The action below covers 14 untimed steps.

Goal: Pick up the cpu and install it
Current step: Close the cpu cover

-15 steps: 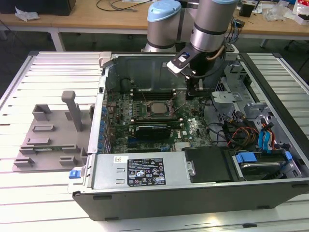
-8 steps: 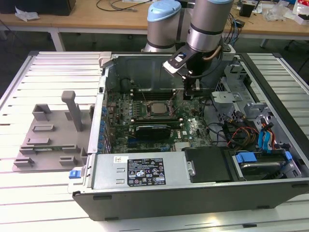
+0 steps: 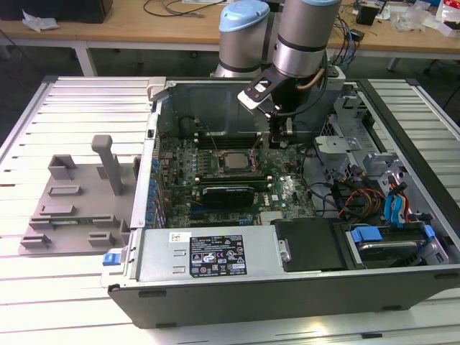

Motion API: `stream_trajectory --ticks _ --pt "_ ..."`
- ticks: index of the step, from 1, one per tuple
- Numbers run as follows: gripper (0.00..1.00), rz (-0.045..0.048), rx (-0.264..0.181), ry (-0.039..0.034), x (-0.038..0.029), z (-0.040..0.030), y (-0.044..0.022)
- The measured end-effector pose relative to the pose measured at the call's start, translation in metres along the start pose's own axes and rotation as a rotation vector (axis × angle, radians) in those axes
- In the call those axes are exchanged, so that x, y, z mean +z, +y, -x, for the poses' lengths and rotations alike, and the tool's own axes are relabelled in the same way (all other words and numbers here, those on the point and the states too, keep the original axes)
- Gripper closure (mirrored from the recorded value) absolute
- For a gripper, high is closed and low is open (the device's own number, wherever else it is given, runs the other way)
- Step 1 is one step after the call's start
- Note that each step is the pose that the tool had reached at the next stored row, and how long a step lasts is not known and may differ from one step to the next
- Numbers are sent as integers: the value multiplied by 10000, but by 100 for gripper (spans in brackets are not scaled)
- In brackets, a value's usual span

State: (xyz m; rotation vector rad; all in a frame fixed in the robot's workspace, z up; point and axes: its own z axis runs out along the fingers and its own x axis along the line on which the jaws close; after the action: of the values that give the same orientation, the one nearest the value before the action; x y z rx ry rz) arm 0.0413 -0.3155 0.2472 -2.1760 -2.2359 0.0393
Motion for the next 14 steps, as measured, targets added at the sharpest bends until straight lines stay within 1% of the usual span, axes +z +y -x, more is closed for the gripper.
stream_trajectory --ticks 2,5,8,14 --pt "89 0 -1 0 5 -1 -50" --pt "89 0 0 0 6 -2 -78" --pt "89 0 0 -1 11 -4 -137" --pt "89 0 0 0 17 -6 -210"
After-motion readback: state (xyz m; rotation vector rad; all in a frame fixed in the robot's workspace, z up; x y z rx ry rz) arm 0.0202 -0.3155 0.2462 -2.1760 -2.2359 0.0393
